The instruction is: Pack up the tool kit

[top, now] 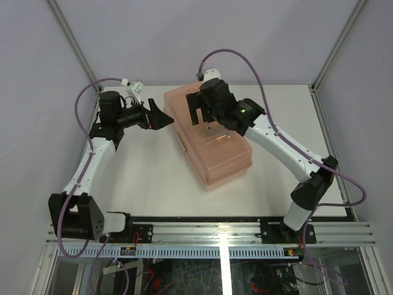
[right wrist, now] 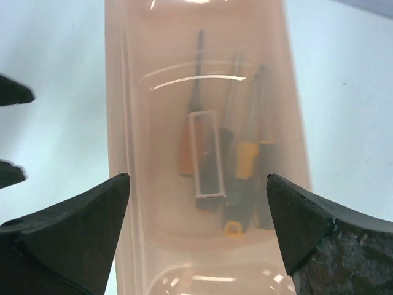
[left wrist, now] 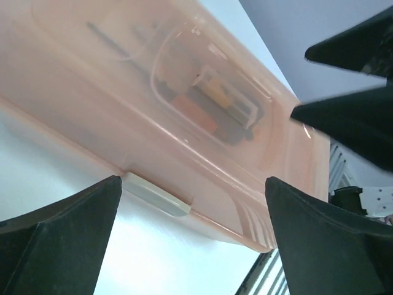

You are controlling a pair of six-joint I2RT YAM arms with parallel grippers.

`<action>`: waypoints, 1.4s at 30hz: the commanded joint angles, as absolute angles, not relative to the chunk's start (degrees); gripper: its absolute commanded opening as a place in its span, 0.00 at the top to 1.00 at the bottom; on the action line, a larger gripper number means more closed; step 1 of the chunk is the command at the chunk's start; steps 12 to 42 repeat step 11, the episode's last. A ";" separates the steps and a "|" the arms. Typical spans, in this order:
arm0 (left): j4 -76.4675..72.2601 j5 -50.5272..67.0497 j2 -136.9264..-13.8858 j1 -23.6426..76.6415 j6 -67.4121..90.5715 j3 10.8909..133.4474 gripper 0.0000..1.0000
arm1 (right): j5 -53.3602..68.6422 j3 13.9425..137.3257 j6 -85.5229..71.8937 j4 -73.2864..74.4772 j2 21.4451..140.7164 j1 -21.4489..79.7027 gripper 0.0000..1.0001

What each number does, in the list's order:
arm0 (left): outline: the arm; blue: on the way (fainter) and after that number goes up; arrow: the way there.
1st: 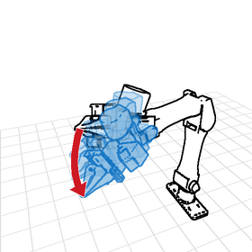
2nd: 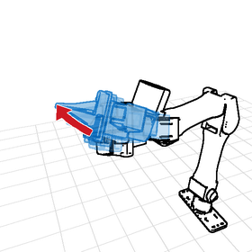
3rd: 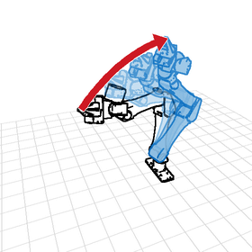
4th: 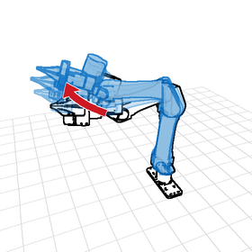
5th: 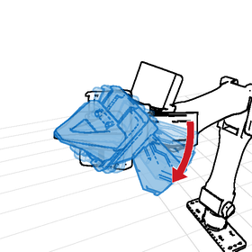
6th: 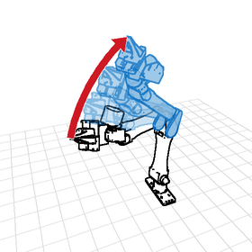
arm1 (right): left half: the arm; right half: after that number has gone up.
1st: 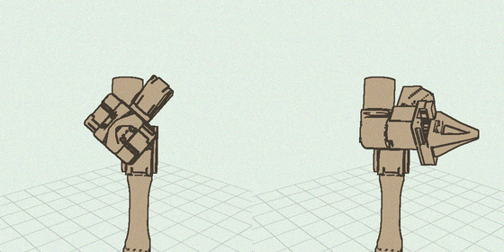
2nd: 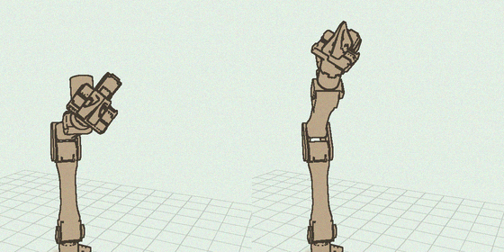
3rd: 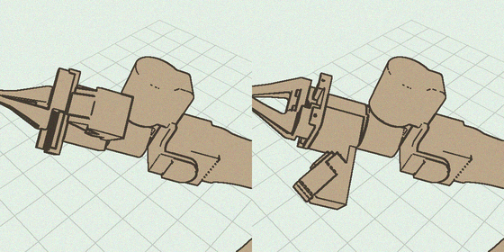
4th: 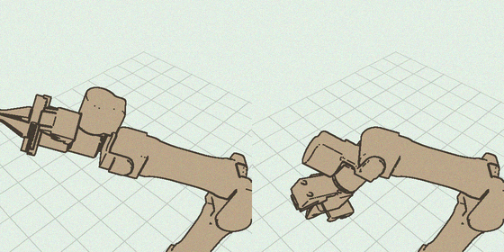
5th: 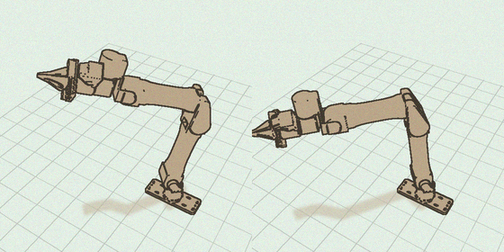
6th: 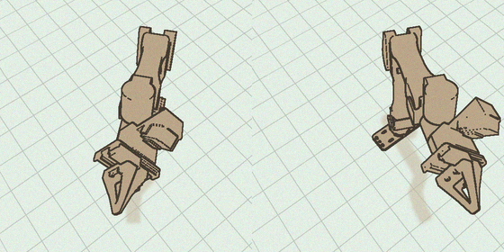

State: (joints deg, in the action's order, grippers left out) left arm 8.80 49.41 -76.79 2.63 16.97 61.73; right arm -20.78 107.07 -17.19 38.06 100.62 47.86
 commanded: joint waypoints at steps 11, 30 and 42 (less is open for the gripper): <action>21.65 41.55 -62.02 3.46 8.12 52.41 0.00 | -19.68 83.98 -22.24 36.48 73.35 37.49 0.01; 21.65 41.55 -62.02 3.46 8.12 52.41 0.00 | -19.68 83.98 -22.24 36.48 73.35 37.49 0.01; 21.65 41.55 -62.02 3.46 8.12 52.41 0.00 | -19.68 83.98 -22.24 36.48 73.35 37.49 0.01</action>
